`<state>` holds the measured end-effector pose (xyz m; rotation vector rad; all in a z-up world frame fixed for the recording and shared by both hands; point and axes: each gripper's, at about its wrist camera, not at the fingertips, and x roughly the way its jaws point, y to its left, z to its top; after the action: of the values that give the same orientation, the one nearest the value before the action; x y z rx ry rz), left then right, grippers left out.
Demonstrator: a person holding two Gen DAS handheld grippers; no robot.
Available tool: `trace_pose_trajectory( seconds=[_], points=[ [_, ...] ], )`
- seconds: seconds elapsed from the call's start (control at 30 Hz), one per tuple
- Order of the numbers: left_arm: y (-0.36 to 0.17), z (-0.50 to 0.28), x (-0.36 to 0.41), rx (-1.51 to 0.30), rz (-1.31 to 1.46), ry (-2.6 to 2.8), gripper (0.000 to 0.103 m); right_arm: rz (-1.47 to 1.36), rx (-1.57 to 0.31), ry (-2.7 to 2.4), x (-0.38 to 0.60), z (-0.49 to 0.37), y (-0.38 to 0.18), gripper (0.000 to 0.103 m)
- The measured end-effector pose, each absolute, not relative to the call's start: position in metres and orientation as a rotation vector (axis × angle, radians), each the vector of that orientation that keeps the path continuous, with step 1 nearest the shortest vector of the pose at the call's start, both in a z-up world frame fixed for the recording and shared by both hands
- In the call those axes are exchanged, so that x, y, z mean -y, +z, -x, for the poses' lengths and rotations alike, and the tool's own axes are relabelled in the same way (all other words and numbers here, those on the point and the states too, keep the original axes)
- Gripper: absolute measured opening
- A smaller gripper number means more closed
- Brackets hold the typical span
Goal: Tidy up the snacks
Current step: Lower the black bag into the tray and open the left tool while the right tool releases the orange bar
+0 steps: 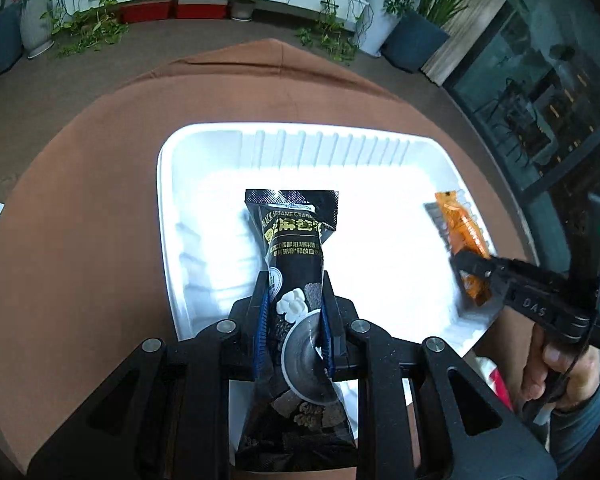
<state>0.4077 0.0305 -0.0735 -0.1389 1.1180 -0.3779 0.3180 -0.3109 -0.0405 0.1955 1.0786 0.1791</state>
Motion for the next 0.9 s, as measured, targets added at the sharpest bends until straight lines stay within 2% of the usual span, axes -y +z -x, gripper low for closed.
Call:
trace_pose_trajectory(
  seconds=[0.57,0.67,0.73,0.77,0.8,0.9],
  points=[
    [-0.089,-0.406,-0.015,-1.094,0.090,-0.350,0.022,-0.131,-1.079,0.190,0.308,-0.294,-0.042,0.016],
    [-0.090,-0.410,-0.014,-1.092,0.089,-0.339,0.023,-0.147,-1.071,0.190,0.307,-0.296,-0.041,0.022],
    [-0.091,-0.408,-0.011,-1.092,0.078,-0.334,0.028,-0.139,-1.065,0.190,0.306,-0.296,-0.041,0.025],
    [-0.091,-0.408,-0.011,-1.090,0.071,-0.330,0.033,-0.134,-1.062,0.192,0.306,-0.296,-0.041,0.027],
    [-0.089,-0.407,-0.010,-1.085,0.069,-0.330,0.042,-0.129,-1.058,0.199,0.304,-0.295,-0.040,0.031],
    [-0.083,-0.404,-0.010,-1.056,0.069,-0.327,0.054,-0.114,-1.052,0.199,0.300,-0.291,-0.038,0.043]
  ],
)
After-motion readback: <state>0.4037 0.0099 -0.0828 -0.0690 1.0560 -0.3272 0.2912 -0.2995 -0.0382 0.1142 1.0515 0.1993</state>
